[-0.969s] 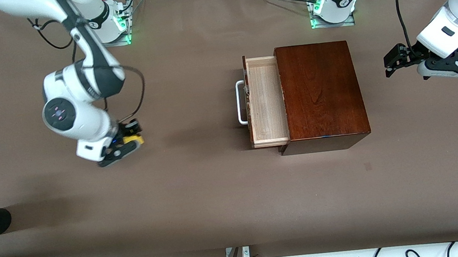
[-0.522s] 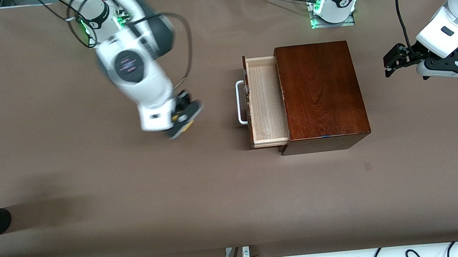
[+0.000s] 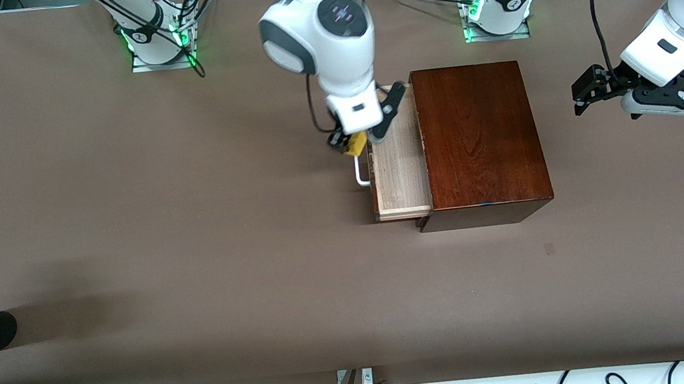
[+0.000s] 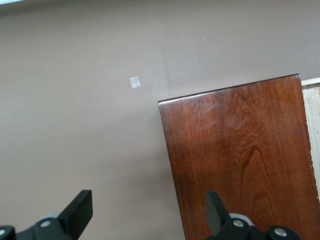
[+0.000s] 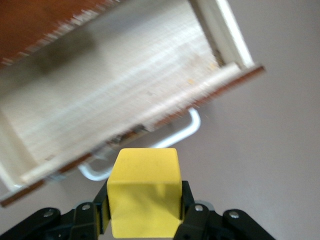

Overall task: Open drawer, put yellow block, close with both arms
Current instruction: 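Lift the yellow cube and carry it over the open drawer, then lower the cube into the drawer and open the right gripper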

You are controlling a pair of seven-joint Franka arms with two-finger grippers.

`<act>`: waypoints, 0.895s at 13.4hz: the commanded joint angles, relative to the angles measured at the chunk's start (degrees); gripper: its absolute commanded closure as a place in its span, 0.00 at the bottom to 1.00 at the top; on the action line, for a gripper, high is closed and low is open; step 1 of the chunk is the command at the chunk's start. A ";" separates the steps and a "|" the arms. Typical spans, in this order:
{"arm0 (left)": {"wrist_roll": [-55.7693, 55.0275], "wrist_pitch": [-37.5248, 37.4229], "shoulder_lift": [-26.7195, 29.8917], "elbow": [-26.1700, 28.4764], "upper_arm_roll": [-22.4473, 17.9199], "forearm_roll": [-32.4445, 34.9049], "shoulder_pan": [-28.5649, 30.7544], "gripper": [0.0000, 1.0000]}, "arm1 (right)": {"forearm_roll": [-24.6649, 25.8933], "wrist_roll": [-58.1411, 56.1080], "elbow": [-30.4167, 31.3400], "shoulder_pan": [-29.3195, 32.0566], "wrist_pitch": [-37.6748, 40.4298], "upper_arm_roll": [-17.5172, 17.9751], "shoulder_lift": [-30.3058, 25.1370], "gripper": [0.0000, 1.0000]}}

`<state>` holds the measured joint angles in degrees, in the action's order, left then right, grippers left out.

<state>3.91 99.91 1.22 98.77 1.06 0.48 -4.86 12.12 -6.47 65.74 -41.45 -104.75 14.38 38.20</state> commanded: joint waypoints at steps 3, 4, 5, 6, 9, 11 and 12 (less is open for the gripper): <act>0.92 -1.47 -0.95 -2.79 0.18 1.28 -0.59 0.00 | 4.84 -0.03 -4.73 -6.62 -0.28 -0.85 3.18 0.91; 0.92 -1.91 -0.95 -2.79 0.26 1.28 -0.59 0.00 | 5.10 -0.64 -5.70 -7.24 -0.54 -0.85 4.41 0.91; 0.92 -2.18 -0.95 -2.79 0.26 1.28 -0.59 0.00 | 5.98 -1.34 -6.41 -8.72 -0.72 -0.94 5.29 0.91; 0.92 -2.26 -0.95 -2.79 0.26 1.28 -0.59 0.00 | 7.38 -1.35 -6.76 -9.70 -0.90 -0.94 6.00 0.91; 0.92 -2.27 -1.04 -2.88 0.26 1.28 -0.59 0.00 | 9.32 -3.62 -6.76 -10.67 -2.65 -0.85 7.23 0.90; 1.01 -2.96 -1.04 -2.88 0.26 1.27 -0.59 0.00 | 10.64 -7.66 -6.76 -10.67 -4.41 -1.11 8.46 0.90; 1.01 -3.06 -1.04 -2.88 0.26 1.28 -0.59 0.00 | 10.64 -8.20 -6.76 -10.67 -4.76 -1.11 9.16 0.90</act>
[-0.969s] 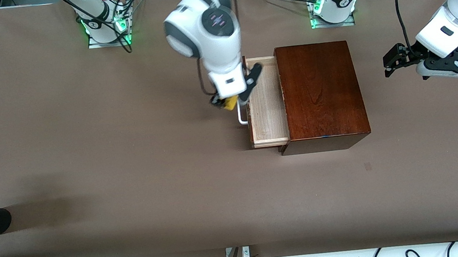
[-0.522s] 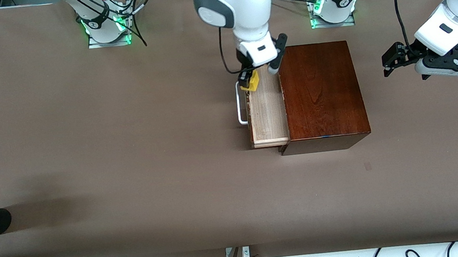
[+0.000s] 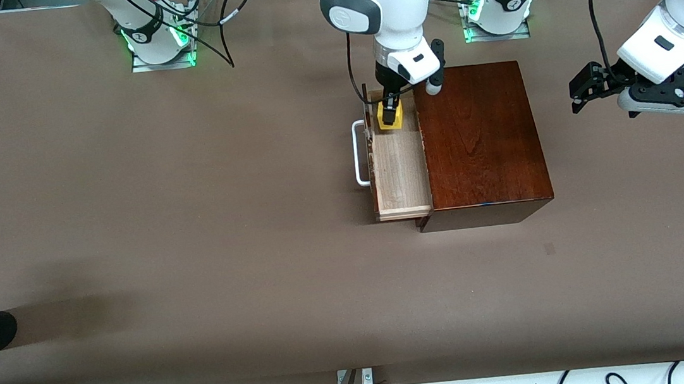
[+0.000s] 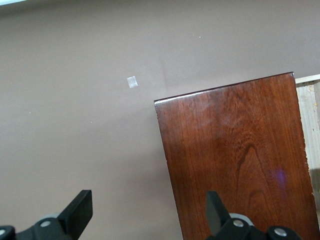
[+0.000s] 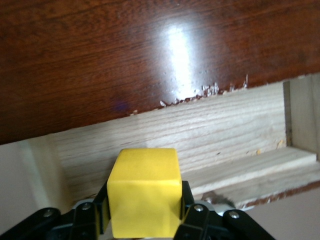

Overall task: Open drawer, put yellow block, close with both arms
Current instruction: 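Lower the cube into the drawer and open the right gripper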

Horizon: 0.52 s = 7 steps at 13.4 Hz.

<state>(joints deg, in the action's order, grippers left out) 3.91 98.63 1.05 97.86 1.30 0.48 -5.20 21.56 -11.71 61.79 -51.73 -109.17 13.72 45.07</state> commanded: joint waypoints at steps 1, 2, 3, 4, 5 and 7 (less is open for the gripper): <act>1.01 -1.95 -0.87 -1.89 0.01 1.19 -0.17 0.00 | 1.38 -3.05 -2.81 -0.39 -0.52 -0.45 3.00 0.90; 1.01 -2.30 -0.79 -1.97 -0.07 1.19 -0.16 0.00 | 1.47 -3.40 -2.73 -0.39 -0.52 -0.54 3.79 0.90; 1.01 -2.48 -0.78 -1.89 -0.07 1.19 -0.16 0.00 | 1.73 -4.71 -2.73 -0.31 -0.61 -0.54 4.41 0.90; 1.09 -2.57 -0.87 -1.97 -0.07 1.19 -0.08 0.00 | 1.82 -5.68 -2.73 -0.31 -1.13 -0.63 4.77 0.90; 1.01 -2.66 -0.79 -1.97 -0.07 1.19 -0.16 0.00 | 1.73 -6.13 -2.73 -0.31 -1.66 -1.15 5.20 0.90; 1.01 -2.66 -0.78 -1.97 -0.07 1.01 -0.16 0.00 | 1.82 -7.09 -2.64 -0.22 -2.71 -1.42 6.17 0.90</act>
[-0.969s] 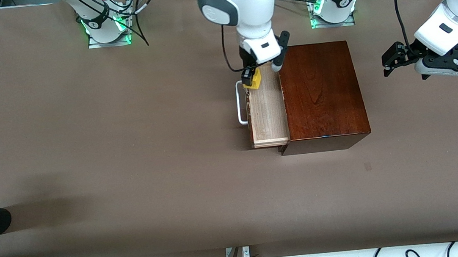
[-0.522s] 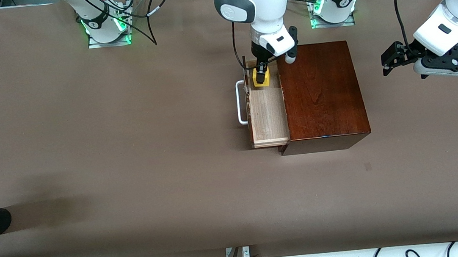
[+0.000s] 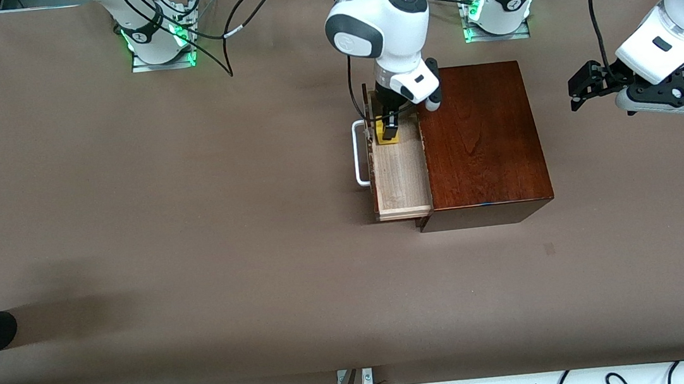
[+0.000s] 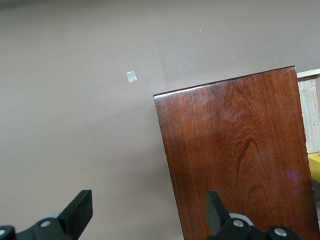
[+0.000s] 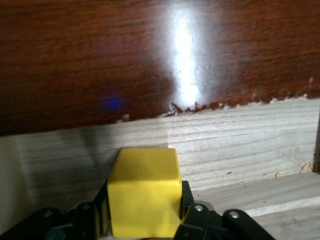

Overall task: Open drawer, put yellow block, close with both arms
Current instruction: 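Lower the cube into the drawer and open the right gripper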

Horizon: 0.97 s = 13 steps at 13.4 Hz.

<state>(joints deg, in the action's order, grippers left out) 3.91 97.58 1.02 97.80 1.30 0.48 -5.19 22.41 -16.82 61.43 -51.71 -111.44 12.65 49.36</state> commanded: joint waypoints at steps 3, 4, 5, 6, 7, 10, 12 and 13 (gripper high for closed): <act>0.83 -1.52 -0.84 -1.91 0.02 0.84 -0.17 0.00 | 0.97 -3.39 -2.28 -0.06 -1.67 -1.14 2.67 0.86; 0.74 -1.52 -0.84 -1.91 0.02 0.75 -0.26 0.00 | 0.89 -3.40 -2.37 0.11 -1.76 -1.14 2.67 0.81; 0.66 -1.52 -0.84 -2.00 0.02 0.75 -0.26 0.00 | 0.89 -3.48 -2.37 0.20 -1.67 -1.14 2.59 0.65; 0.66 -1.52 -0.84 -2.00 0.02 0.75 -0.26 0.00 | 0.89 -3.57 -2.37 0.29 -1.67 -1.14 2.50 0.55; 0.83 -1.52 -0.84 -2.00 0.02 0.75 -0.26 0.00 | 0.80 -3.75 -2.37 0.38 -1.59 -1.14 2.32 0.12; 0.83 -1.52 -0.84 -2.00 0.02 0.66 -0.26 0.00 | 0.45 -2.87 -2.46 0.29 -0.88 -0.97 1.88 0.00; 0.74 -1.60 -0.84 -2.00 0.02 0.40 -0.26 0.00 | 0.18 -0.77 -2.98 0.38 -0.88 -0.79 0.75 0.00; 0.83 -1.69 -0.84 -2.00 0.02 0.40 -0.26 0.00 | -1.30 -0.59 -3.85 0.55 -0.27 -0.79 -0.13 0.00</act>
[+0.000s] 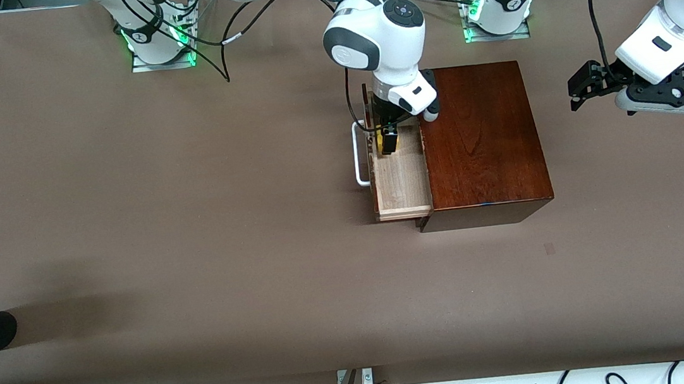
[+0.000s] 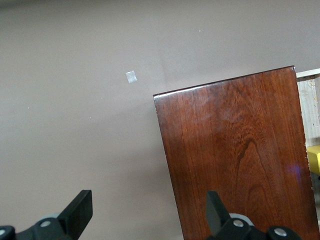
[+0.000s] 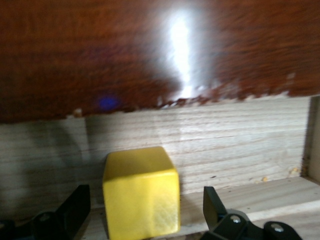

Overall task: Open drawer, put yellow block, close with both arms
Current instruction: 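Withdraw the right gripper while the left gripper reaches toward the drawer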

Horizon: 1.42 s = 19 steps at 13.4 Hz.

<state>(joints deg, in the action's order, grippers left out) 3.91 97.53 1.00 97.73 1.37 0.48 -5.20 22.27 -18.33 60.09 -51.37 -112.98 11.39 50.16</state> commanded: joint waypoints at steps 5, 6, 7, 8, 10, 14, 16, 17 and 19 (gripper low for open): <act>0.48 -1.73 -2.32 -1.84 -0.48 -4.77 0.54 0.00 | -9.15 1.11 -4.63 4.32 11.96 -0.14 -12.07 0.00; 0.48 -1.73 -2.49 -1.84 -0.66 -4.96 0.71 0.00 | -9.52 1.02 -4.63 6.70 13.99 0.21 -13.58 0.00; 0.65 -1.82 -2.67 -1.84 -0.66 -5.05 0.71 0.00 | -9.61 0.93 -4.54 7.68 15.93 -0.14 -15.94 0.00; 0.92 -2.43 -2.85 -1.67 -0.66 -5.14 0.80 0.00 | -9.61 1.10 -4.54 9.60 17.68 -0.31 -17.71 0.00; 1.01 -6.28 -3.46 -1.67 -0.14 -5.40 0.19 0.00 | -12.14 1.11 -4.54 16.79 17.97 -0.32 -21.66 0.00; 6.16 -8.58 -7.59 -1.84 4.33 -12.96 -3.49 0.00 | -19.19 1.28 -4.19 30.34 22.61 -1.28 -25.01 0.00; 11.27 -7.54 -10.39 -2.02 6.89 -13.40 -6.57 0.00 | -21.81 1.63 -4.01 33.34 24.20 -3.99 -25.54 0.00; 13.64 -6.40 -12.41 -3.76 7.85 -14.01 -8.50 0.00 | -23.04 1.81 -2.79 34.40 25.51 -5.40 -26.68 0.00; 20.40 -4.55 -16.98 -8.50 9.53 -14.10 -12.80 0.00 | -23.50 4.60 3.33 35.37 25.61 -7.69 -32.37 0.00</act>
<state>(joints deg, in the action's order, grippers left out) 17.87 92.95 -11.03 95.75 10.37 -12.59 -14.87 0.18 -17.07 55.45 -16.51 -87.84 5.10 25.03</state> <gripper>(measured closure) 0.000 0.000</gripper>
